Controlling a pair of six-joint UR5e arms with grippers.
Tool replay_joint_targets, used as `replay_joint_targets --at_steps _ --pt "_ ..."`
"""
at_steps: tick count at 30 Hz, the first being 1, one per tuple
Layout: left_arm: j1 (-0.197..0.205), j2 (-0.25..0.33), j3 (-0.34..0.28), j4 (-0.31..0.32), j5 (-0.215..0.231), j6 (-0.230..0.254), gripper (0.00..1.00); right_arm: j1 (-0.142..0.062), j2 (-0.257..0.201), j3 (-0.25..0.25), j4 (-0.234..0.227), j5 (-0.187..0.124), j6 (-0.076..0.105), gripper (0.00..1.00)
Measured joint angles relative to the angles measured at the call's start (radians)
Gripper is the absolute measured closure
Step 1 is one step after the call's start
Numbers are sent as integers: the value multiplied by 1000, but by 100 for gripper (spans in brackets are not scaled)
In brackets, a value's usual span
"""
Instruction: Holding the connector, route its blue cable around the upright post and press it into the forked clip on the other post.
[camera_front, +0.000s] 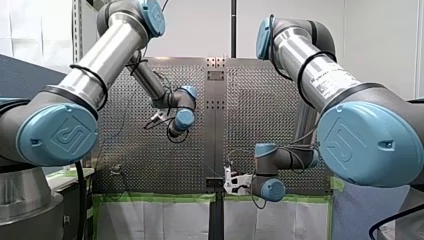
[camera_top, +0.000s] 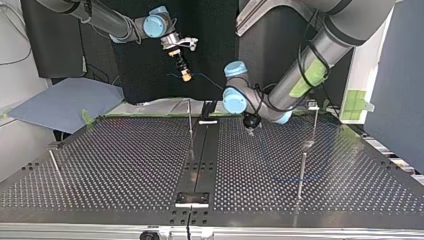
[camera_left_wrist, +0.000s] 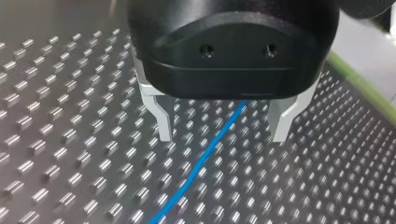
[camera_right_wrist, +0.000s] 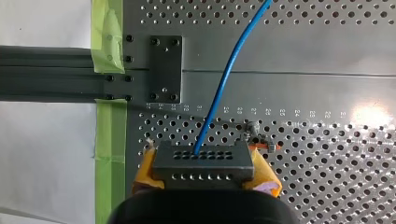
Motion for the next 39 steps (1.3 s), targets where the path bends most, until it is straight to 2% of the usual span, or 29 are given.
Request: replay_joint_targets --at_steps 6,20,31,39 --pt "-10 -41 -3 4 16 -14 0 1 0 0 0 1 0 100" --pt "-21 -46 -42 -1 48 -26 0 -4 0 0 -1 2 1 100" --pt "-35 -48 -46 -23 55 -45 0 -3 0 0 1 1 0 100" --pt "-54 -102 -46 -45 68 -59 0 0 0 0 7 2 0 100"
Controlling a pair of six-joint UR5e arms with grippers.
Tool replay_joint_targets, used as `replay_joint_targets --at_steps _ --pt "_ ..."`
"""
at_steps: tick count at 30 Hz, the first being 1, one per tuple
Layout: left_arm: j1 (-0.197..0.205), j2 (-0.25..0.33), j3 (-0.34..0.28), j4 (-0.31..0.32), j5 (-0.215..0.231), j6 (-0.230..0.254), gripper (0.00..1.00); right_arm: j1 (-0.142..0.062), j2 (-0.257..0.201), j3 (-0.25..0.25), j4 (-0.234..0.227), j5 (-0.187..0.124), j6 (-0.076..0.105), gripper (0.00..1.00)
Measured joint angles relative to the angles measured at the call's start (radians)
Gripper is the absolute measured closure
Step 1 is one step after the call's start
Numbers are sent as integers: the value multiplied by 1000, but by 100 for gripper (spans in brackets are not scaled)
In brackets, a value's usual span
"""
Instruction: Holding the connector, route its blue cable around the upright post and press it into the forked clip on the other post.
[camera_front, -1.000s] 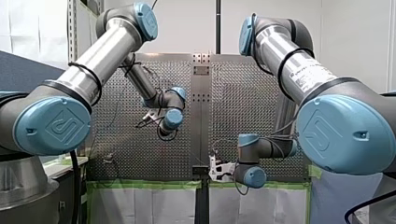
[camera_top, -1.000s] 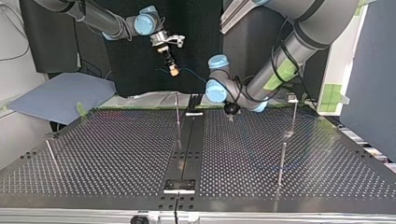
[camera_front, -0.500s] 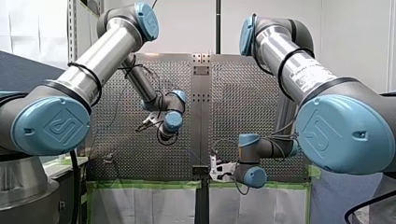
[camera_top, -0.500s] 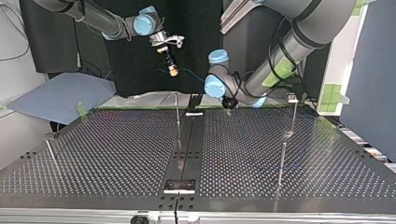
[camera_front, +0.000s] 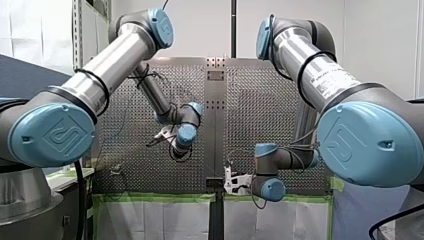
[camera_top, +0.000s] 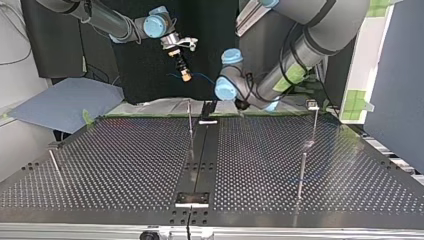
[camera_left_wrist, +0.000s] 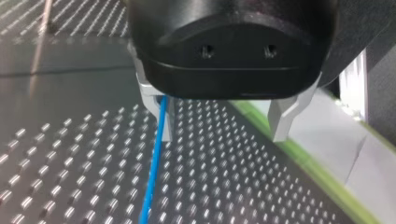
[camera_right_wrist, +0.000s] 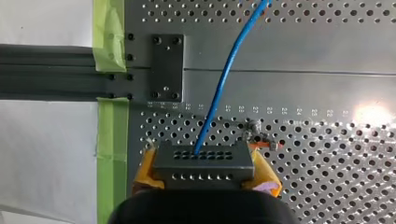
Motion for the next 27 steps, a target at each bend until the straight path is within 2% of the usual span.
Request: replay_joint_targets --at_steps 8,20,27 --pt "-28 -64 -4 26 69 -57 0 -5 0 0 5 0 0 100" --pt "-66 -76 -15 44 171 -144 0 -14 -1 0 3 0 0 100" --pt "-85 -113 -25 59 199 -181 0 -15 -1 0 5 -2 0 100"
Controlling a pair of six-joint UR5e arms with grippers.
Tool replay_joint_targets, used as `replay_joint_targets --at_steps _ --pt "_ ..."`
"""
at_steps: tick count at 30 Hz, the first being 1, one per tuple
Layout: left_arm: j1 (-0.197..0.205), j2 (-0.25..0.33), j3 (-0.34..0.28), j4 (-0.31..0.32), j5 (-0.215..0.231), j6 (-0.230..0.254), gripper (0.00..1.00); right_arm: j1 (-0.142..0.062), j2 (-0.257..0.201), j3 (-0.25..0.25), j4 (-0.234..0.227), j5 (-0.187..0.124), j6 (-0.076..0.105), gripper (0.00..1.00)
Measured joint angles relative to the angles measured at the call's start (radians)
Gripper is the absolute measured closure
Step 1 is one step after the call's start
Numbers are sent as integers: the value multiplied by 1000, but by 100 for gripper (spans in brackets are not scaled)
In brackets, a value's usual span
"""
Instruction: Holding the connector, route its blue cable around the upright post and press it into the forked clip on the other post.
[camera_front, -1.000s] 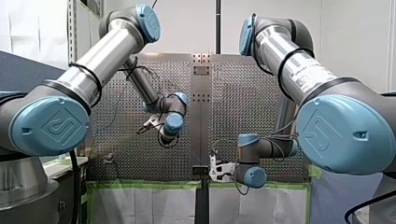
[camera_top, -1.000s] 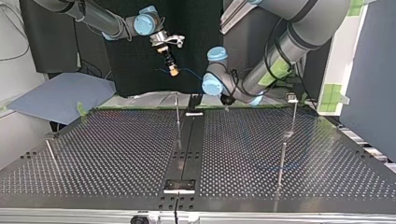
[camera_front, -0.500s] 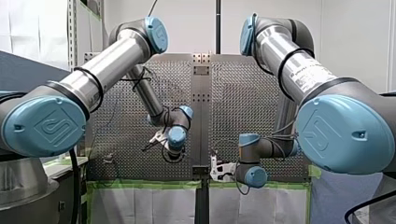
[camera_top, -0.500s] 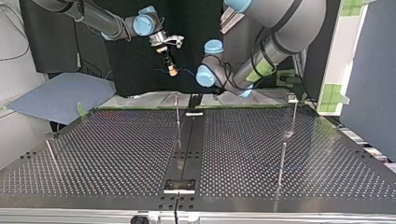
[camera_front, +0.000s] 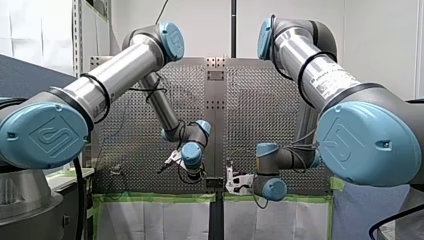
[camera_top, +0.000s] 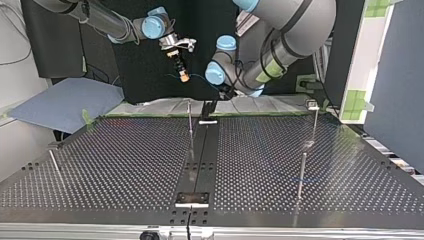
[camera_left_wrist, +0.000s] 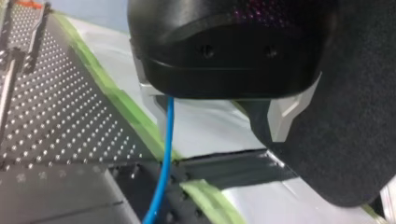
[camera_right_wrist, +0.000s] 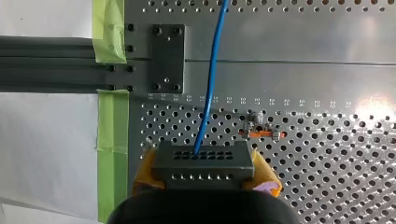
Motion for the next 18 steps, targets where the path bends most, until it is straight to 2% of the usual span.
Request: replay_joint_targets --at_steps 14,18 --pt "-14 -5 -2 83 105 -130 0 -1 0 0 0 -2 3 100" --pt "-17 -5 -3 89 119 -168 0 0 0 0 0 -3 3 100"
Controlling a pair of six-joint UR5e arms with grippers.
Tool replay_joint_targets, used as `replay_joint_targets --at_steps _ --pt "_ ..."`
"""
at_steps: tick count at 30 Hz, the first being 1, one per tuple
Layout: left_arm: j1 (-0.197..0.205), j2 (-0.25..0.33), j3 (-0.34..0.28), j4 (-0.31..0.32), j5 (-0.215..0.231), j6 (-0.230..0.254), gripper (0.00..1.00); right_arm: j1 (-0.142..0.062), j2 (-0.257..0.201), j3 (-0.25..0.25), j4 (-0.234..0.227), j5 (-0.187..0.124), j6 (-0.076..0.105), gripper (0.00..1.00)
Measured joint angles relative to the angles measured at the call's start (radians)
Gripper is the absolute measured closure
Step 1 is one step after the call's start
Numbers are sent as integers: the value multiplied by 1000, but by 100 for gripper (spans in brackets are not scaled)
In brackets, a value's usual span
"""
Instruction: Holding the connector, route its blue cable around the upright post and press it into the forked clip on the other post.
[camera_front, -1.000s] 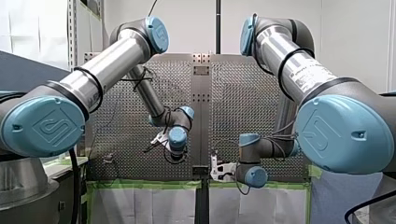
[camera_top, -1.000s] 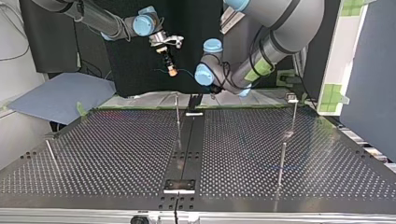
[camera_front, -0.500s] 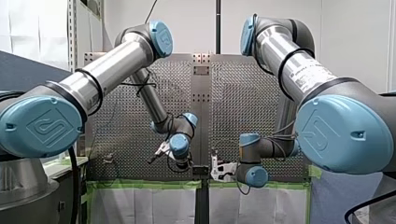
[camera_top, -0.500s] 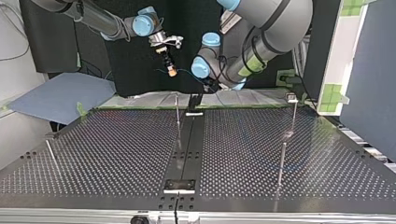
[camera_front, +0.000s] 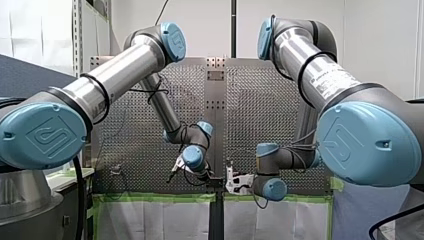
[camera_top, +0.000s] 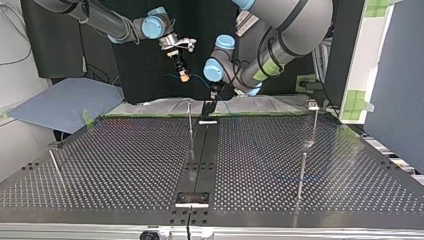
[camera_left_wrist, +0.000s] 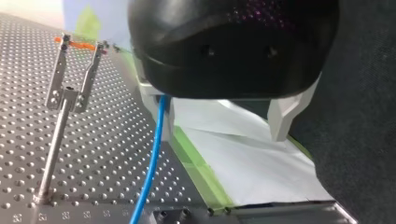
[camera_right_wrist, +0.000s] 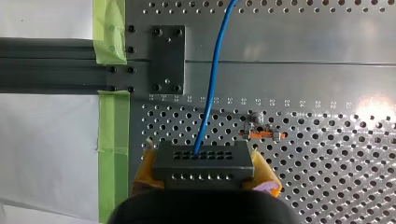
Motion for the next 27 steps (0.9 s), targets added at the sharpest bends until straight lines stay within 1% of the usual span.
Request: replay_joint_targets --at_steps 4,11,12,13,14,15,16,17,18,19,20,21,27 --pt "-1 0 -7 3 -13 -36 0 0 0 0 0 0 -1 100" --pt "0 1 -30 31 -67 -100 0 0 0 0 0 0 -1 100" --pt "0 1 -32 35 -72 -108 13 0 0 0 0 0 -1 100" --pt "0 0 -33 40 -75 -116 13 -1 0 0 0 0 -1 100" --pt "-1 0 -34 45 -78 -127 19 -1 0 0 0 0 -1 100" --pt "-1 1 -35 48 -79 -135 46 -1 0 0 0 0 -2 100" --pt "-1 1 -36 51 -80 -144 46 -1 0 0 0 0 -2 100" --pt "-1 0 -36 56 -80 -156 60 -1 0 0 0 0 -2 100" --pt "-2 0 -36 59 -79 -163 83 -1 0 0 0 0 -2 100" --pt "-2 1 -36 63 -79 -170 83 -1 0 0 1 0 -2 100" --pt "-2 0 -36 68 -78 -177 98 -1 0 0 1 0 -2 100" --pt "-2 0 -36 71 -78 -182 100 -1 0 0 1 0 -3 100" --pt "-4 1 -36 88 -56 -193 100 -4 0 0 2 1 -1 100"
